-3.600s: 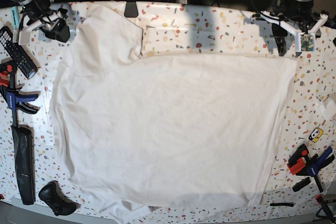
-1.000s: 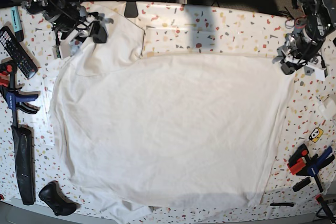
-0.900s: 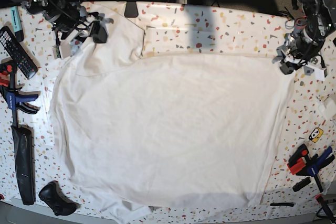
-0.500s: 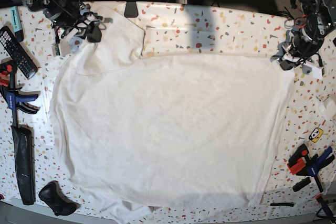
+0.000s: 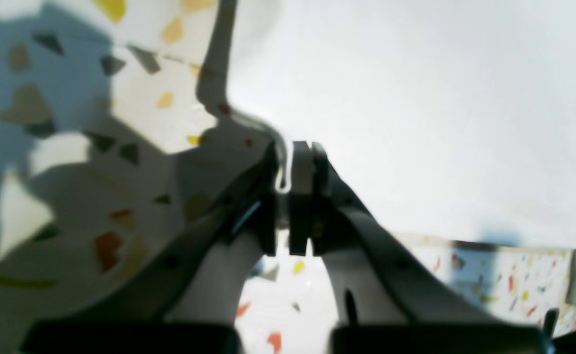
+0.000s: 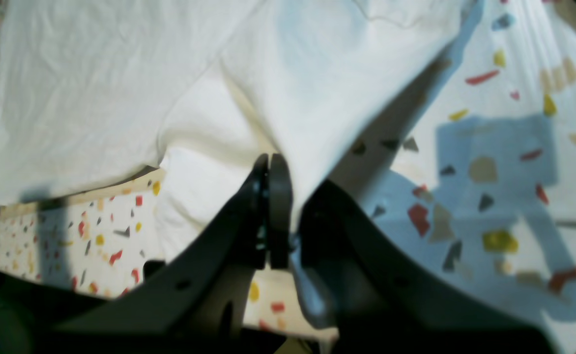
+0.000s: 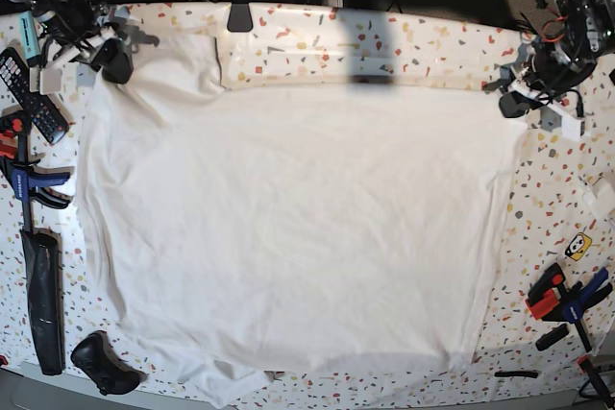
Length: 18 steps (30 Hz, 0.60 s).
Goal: Fold the T-shirt properly
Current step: 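Lift the shoulder edge and pull it over the shirt body toward the hem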
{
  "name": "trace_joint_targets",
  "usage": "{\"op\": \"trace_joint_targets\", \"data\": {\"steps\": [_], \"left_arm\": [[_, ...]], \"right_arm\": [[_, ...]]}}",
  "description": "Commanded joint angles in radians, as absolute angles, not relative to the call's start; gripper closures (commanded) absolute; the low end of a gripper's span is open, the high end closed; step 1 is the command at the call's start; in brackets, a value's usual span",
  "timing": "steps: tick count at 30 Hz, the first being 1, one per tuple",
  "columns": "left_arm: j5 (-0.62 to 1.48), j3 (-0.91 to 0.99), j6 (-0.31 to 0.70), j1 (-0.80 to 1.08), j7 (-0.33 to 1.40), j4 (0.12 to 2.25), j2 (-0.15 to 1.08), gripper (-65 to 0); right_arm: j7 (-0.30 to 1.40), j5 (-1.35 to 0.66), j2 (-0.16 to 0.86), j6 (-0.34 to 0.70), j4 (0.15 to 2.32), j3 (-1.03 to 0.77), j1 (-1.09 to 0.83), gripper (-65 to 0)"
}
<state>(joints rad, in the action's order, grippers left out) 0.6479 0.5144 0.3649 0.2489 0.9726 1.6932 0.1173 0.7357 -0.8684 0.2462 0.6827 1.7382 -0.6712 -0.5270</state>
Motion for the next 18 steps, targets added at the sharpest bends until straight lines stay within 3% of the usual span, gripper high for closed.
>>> {"op": "trace_joint_targets", "data": {"steps": [1, 9, 18], "left_arm": [[0.655, 0.517, 0.371, 0.261, 0.953, 1.748, 0.128, 0.0], [0.603, 0.540, 0.354, 0.420, 0.944, 1.932, 0.128, 0.0], [0.662, 0.716, 0.365, 0.524, 0.923, 1.992, 0.131, 0.0]], "right_arm": [[0.728, -0.900, 0.258, 0.698, 1.760, -0.686, -0.544, 0.0], [0.718, -0.992, 0.258, 0.698, 1.762, -0.688, -0.672, 0.0], [0.642, -1.025, 0.258, 0.698, 1.810, -0.688, -0.762, 0.0]]}}
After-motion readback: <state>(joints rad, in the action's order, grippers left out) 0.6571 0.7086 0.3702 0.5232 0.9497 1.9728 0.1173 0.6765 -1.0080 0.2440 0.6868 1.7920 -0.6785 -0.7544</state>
